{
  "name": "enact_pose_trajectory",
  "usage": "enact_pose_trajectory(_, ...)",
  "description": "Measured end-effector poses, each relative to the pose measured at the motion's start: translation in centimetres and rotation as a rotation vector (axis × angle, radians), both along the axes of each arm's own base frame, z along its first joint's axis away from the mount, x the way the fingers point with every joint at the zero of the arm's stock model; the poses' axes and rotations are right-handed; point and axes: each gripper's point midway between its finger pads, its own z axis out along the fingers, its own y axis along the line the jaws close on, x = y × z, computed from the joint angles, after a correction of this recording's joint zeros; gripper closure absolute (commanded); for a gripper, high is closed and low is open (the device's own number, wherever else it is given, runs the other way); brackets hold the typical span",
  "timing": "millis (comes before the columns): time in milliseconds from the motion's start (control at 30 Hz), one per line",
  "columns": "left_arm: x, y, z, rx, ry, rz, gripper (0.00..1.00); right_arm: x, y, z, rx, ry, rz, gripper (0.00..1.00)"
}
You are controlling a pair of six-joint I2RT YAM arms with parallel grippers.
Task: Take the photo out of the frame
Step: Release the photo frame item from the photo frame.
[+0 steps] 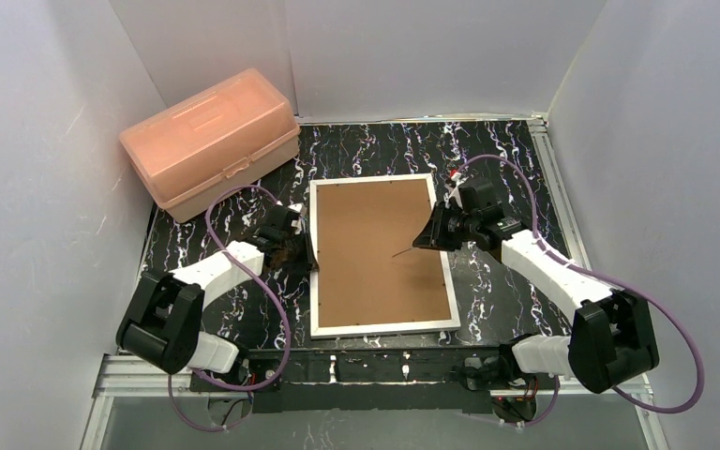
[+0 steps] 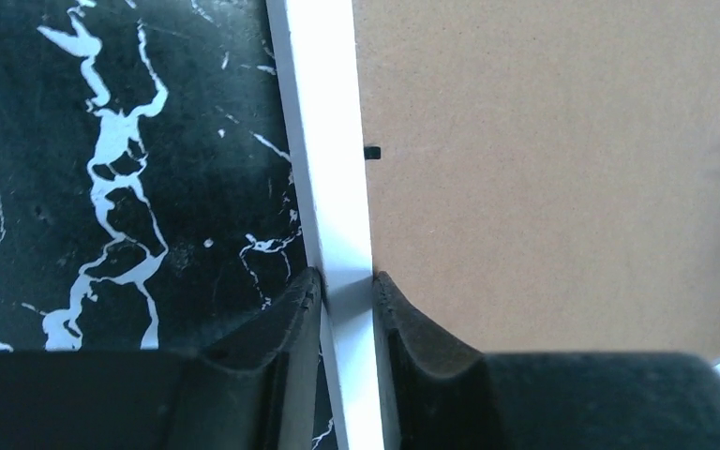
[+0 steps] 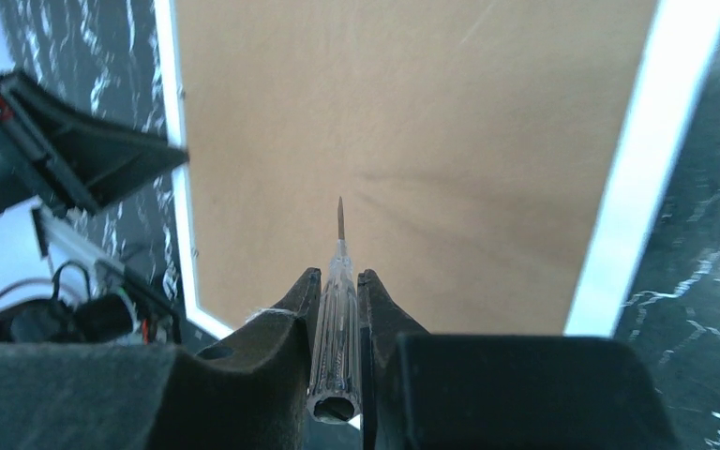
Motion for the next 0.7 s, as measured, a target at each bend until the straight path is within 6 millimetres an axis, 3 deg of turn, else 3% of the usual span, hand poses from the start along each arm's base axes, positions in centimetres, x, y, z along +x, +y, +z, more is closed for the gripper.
enact_pose_trajectory(233, 0.2, -1.4, 0.1, -0.024, -0.029, -0.056, 0.88, -1.7, 2.6, -0.4, 0.135, 0.046, 0.170, 0.99)
enact_pose_trajectory(500, -0.3, -4.2, 0.1, -0.061, -0.048, -0.122, 0.87, -1.8, 3.5, -0.1, 0.211, 0.026, 0.189, 0.99)
enact_pose_trajectory(700, -0.9, -5.5, 0.1, -0.080, -0.048, -0.142, 0.66, -2.1, 4.0, -0.3, 0.273, 0.031, 0.184, 0.99)
